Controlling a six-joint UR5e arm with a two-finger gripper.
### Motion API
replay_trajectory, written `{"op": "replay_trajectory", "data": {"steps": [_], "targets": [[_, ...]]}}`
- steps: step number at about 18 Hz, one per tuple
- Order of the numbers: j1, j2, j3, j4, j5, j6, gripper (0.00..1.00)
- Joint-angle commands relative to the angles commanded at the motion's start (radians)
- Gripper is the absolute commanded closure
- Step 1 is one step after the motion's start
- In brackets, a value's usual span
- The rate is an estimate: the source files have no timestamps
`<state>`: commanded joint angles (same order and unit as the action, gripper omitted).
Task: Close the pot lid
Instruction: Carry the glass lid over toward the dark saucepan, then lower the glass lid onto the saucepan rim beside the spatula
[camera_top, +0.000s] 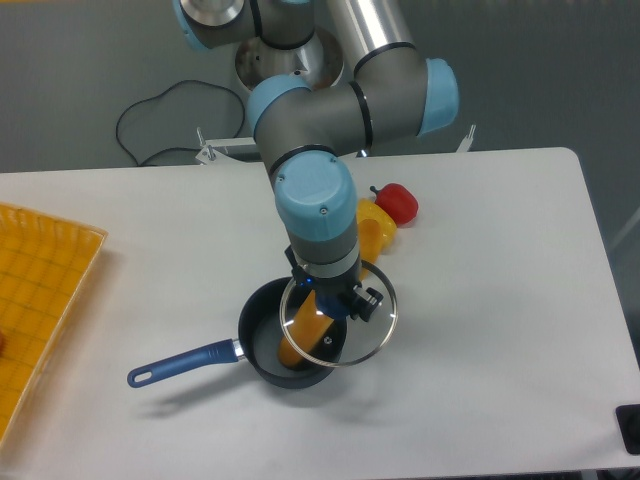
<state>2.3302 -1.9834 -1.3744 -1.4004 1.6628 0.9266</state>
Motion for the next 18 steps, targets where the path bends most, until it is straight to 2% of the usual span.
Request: {"op": "replay_trajectory", "data": {"steps": [2,9,18], "targets": [[-0.012,0.0,0.0,-0.015,0.0,-0.012,0.49],[-0.045,0.0,-0.037,-0.015,0.032,-0.032,0.5],[-0.063,-0.009,-0.038,-0.015,0.063,-0.054,0.49]]}}
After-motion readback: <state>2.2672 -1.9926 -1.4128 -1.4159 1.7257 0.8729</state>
